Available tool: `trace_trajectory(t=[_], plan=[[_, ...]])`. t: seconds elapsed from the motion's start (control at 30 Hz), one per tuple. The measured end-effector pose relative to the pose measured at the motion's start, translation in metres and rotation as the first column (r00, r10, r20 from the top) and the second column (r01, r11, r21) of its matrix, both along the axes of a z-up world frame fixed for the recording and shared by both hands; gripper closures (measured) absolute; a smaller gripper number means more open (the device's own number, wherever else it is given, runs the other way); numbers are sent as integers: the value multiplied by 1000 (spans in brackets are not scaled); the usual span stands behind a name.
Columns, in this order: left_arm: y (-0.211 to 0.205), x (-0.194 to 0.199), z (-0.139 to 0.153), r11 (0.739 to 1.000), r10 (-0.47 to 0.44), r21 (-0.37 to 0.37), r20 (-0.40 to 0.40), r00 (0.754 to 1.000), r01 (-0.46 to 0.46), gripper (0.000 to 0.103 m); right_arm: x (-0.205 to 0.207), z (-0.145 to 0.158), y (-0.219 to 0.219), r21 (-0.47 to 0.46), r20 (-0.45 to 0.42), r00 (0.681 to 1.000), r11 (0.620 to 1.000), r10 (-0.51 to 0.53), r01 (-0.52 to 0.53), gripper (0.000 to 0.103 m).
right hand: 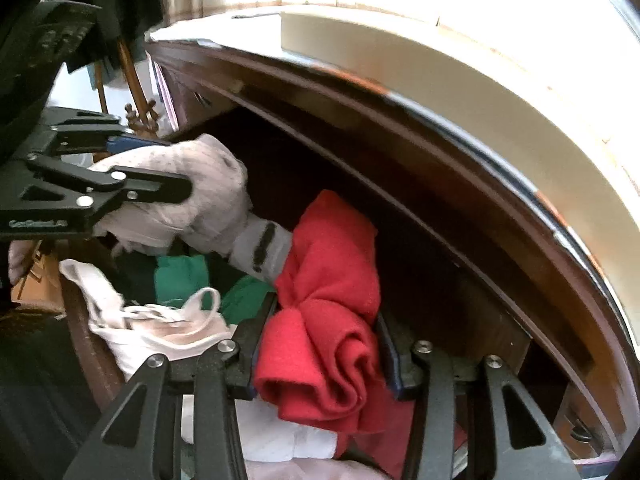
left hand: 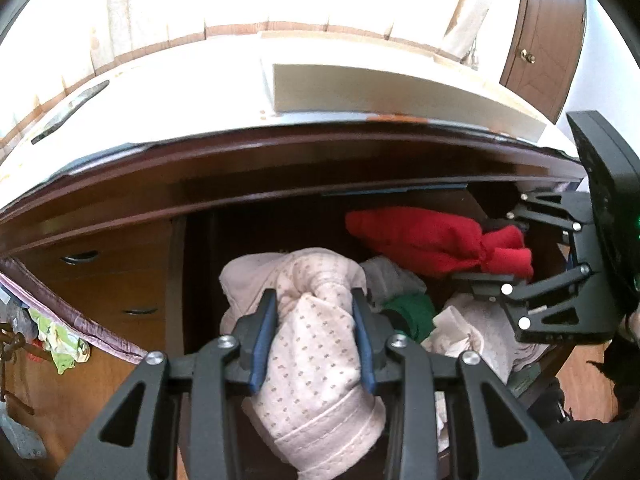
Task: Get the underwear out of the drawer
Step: 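Grasp the pink dotted garment with left tool while right tool grasps red garment, then lift both garments out of the drawer with both tools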
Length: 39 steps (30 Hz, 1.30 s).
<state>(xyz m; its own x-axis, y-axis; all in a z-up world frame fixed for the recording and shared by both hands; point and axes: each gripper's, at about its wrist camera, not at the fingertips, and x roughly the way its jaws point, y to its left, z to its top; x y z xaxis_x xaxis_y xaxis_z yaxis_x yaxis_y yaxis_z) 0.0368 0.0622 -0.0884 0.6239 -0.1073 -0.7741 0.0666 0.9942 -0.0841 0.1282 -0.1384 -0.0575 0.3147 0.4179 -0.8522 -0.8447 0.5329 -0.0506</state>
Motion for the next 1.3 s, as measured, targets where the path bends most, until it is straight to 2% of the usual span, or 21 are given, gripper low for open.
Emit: trace_trajectory(t=[0.17, 0.67, 0.97, 1.0, 1.3], plan=[[-1, -4, 8, 1000, 0, -11, 38, 999, 1, 69, -14, 10, -23, 71, 41, 999, 997, -3, 0, 56], [-10, -10, 22, 1000, -18, -23, 86, 996, 20, 71, -49, 22, -44, 238, 100, 994, 971, -32, 7, 56], [-17, -20, 36, 999, -37, -25, 132, 991, 40, 71, -58, 29, -58, 350, 149, 987, 937, -53, -2, 57], [-17, -20, 38, 999, -37, -26, 138, 990, 41, 71, -59, 30, -61, 385, 161, 986, 923, -41, -25, 57], [-19, -25, 53, 998, -40, -32, 191, 981, 47, 71, -67, 35, -76, 442, 206, 977, 896, -54, -44, 57]])
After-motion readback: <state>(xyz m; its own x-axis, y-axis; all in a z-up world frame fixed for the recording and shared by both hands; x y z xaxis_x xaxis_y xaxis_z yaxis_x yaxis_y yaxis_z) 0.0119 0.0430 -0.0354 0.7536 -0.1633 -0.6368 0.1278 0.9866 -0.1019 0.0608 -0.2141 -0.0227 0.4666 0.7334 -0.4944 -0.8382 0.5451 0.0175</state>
